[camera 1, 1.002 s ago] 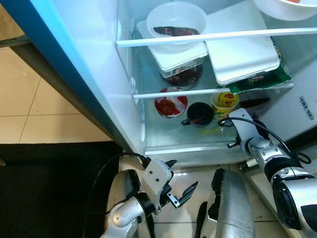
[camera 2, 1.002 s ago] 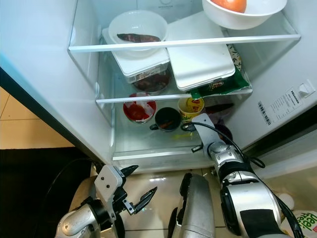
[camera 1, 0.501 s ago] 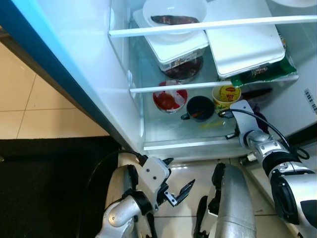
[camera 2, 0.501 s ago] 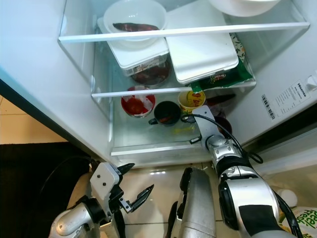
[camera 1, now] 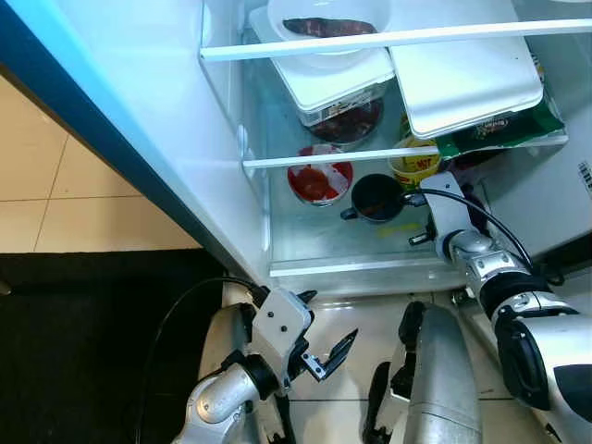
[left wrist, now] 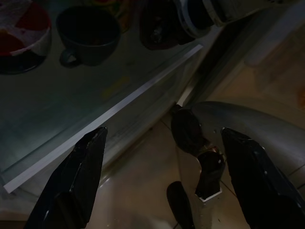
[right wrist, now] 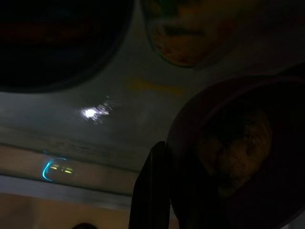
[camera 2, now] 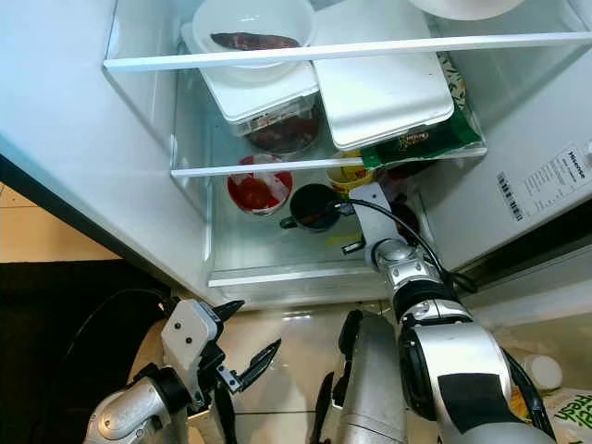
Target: Restocking fridge
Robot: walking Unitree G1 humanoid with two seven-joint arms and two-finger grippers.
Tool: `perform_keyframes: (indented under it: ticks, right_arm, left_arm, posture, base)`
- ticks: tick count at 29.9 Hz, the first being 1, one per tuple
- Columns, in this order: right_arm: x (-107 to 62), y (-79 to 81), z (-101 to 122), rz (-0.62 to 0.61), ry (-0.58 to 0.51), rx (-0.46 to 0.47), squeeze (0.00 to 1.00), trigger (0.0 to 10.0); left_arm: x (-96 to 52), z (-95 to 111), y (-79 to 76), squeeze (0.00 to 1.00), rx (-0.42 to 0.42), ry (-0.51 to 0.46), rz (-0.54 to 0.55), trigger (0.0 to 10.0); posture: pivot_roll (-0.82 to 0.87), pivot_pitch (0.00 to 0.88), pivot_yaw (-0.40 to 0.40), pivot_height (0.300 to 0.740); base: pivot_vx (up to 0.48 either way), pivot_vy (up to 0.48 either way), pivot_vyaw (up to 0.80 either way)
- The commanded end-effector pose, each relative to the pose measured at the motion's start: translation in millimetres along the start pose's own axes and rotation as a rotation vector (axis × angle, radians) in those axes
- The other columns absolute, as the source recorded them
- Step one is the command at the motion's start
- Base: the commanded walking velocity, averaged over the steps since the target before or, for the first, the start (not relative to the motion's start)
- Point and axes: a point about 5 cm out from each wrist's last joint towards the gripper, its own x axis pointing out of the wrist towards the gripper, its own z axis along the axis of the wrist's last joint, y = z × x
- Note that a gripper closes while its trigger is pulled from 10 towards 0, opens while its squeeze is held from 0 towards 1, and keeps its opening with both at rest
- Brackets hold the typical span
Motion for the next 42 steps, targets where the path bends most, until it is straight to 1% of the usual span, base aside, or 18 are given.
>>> perform_keyframes:
  ticks: [1,3,9,13,16,18,26,27,28,29,30,31,32,37,38,39,41,42]
  right_arm:
    - [0.8,7.9,-2.3,0.033,0.005,-0.008,0.00,10.0]
    - [1.1,10.3,5.1,0.044,-0.019,-0.023,0.00,10.0]
    - [1.0,8.1,4.1,0.028,-0.004,-0.085,0.00,10.0]
    - [0.5,3.8,-3.7,-0.003,0.033,-0.360,0.00,10.0]
    - [0.2,1.4,-3.2,-0.025,0.033,-0.476,0.00,10.0]
    - [0.2,0.7,-2.0,-0.034,0.029,-0.503,0.00,10.0]
    - [0.2,0.4,1.2,-0.033,0.022,-0.509,0.01,10.0]
    - [0.2,0.8,1.1,-0.026,0.024,-0.508,0.60,10.0]
    - [0.2,1.2,1.1,-0.021,0.026,-0.509,0.71,10.0]
    - [0.2,1.2,1.1,-0.021,0.026,-0.509,0.71,10.0]
    - [0.2,0.7,1.2,-0.021,0.027,-0.516,0.86,10.0]
    - [0.1,0.2,1.5,-0.023,0.027,-0.524,0.85,10.0]
    - [-0.1,-1.3,2.3,-0.029,0.025,-0.527,0.80,10.0]
    - [-1.3,-9.6,7.2,-0.048,0.014,-0.518,0.77,10.0]
    - [-1.5,-10.5,7.7,-0.045,0.013,-0.510,0.73,10.0]
    - [-2.5,-15.5,11.8,-0.042,0.001,-0.490,0.18,10.0]
    - [-2.8,-16.9,13.0,-0.041,-0.003,-0.485,0.18,10.0]
    - [-3.1,-18.1,14.3,-0.038,-0.007,-0.475,0.00,10.0]
  left_arm:
    - [-5.4,-5.8,-2.3,0.00,-0.009,0.038,-0.009,10.0]
    - [-5.5,-4.6,-2.9,0.00,-0.008,0.036,-0.005,10.0]
    - [-5.5,-4.0,-3.1,0.00,-0.009,0.036,-0.003,10.0]
    - [-4.4,-3.3,-4.0,0.00,-0.013,0.031,0.000,10.0]
    - [-3.3,-4.0,-5.7,0.00,-0.016,0.031,-0.001,10.0]
    - [-3.4,-4.5,-6.1,0.00,-0.016,0.032,-0.001,10.0]
    - [-4.1,-5.9,-5.8,0.00,-0.019,0.037,0.002,10.0]
    - [-3.9,-5.9,-5.9,0.00,-0.019,0.037,0.002,10.0]
    - [-3.8,-5.8,-5.9,0.00,-0.019,0.037,0.003,10.0]
    - [-3.8,-5.8,-5.9,0.00,-0.019,0.037,0.003,10.0]
    - [-3.3,-5.9,-5.8,0.00,-0.018,0.037,0.004,10.0]
    - [-3.1,-6.0,-5.7,0.00,-0.018,0.037,0.006,10.0]
    - [-2.6,-6.7,-5.5,0.00,-0.018,0.037,0.006,10.0]
    - [-1.0,-8.8,-5.6,0.00,-0.019,0.039,0.003,10.0]
    - [-0.2,-9.3,-5.2,0.00,-0.019,0.039,0.003,10.0]
    - [1.9,-7.9,-3.7,0.00,-0.017,0.031,0.004,10.0]
    - [2.4,-7.4,-3.3,0.00,-0.017,0.028,0.004,10.0]
    - [3.8,-7.9,-2.0,0.00,-0.016,0.027,0.005,10.0]
  posture:
    - [0.29,0.465,0.038,0.405]
    - [0.29,0.465,0.038,0.405]
    - [0.29,0.465,0.038,0.405]
    - [0.29,0.466,0.031,0.405]
    - [0.28,0.465,0.030,0.405]
    - [0.28,0.465,0.030,0.405]
    - [0.29,0.463,0.026,0.405]
    - [0.29,0.462,0.024,0.405]
    - [0.29,0.462,0.024,0.405]
    - [0.29,0.462,0.024,0.405]
    - [0.28,0.459,0.022,0.405]
    - [0.28,0.459,0.022,0.405]
    - [0.28,0.453,0.023,0.405]
    - [0.27,0.443,0.024,0.405]
    - [0.27,0.439,0.024,0.405]
    - [0.27,0.434,0.024,0.405]
    - [0.27,0.434,0.024,0.405]
    - [0.26,0.419,0.021,0.405]
  base:
    - [0.000,0.000,0.00]
    - [0.000,0.000,0.00]
    - [0.000,0.000,0.00]
    - [0.000,0.000,0.00]
    - [0.000,0.000,0.00]
    - [0.000,0.000,0.00]
    - [0.000,0.000,0.00]
    - [0.000,0.000,0.00]
    - [0.000,0.000,0.00]
    - [0.000,0.000,0.00]
    - [0.000,0.000,0.00]
    - [0.000,0.000,0.00]
    - [0.000,0.000,0.00]
    - [0.000,0.000,0.00]
    - [0.000,0.000,0.00]
    - [0.000,0.000,0.00]
    - [0.000,0.000,0.00]
    - [0.000,0.000,0.00]
